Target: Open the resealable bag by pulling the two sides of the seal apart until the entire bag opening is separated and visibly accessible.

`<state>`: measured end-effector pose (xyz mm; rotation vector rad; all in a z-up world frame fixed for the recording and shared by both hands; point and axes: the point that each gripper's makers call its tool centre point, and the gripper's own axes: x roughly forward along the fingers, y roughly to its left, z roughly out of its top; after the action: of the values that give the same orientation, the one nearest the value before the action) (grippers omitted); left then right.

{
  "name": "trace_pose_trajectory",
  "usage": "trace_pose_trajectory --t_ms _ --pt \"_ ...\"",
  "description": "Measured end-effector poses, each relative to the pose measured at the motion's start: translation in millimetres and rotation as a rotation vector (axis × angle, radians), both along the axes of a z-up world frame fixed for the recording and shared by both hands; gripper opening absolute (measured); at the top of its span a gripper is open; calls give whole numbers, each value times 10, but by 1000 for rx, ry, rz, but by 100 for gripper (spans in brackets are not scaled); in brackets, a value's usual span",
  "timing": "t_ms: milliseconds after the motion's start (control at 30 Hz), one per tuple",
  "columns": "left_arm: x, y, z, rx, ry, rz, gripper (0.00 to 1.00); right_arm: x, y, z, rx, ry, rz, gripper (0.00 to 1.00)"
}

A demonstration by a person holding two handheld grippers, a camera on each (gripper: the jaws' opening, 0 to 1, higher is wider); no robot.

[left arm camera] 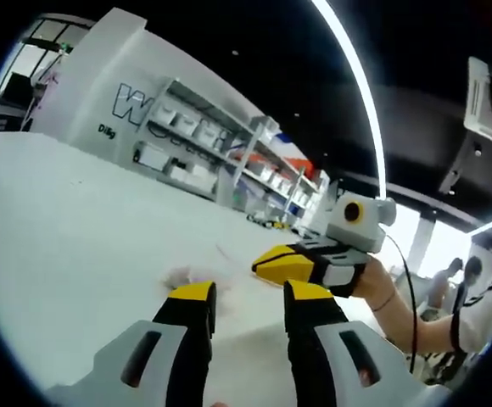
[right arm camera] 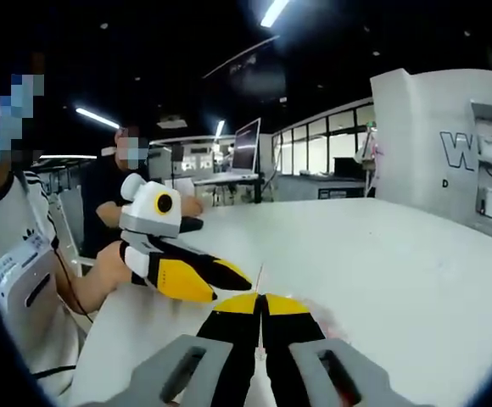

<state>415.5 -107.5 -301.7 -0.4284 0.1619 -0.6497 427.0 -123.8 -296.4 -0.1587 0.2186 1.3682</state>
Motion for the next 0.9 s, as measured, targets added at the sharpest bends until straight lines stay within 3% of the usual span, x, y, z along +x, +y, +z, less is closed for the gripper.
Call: trace_pose_trajectory --t_ms 900 --pt "9 -3 25 -3 -8 0 25 -74 36 13 13 11 27 0"
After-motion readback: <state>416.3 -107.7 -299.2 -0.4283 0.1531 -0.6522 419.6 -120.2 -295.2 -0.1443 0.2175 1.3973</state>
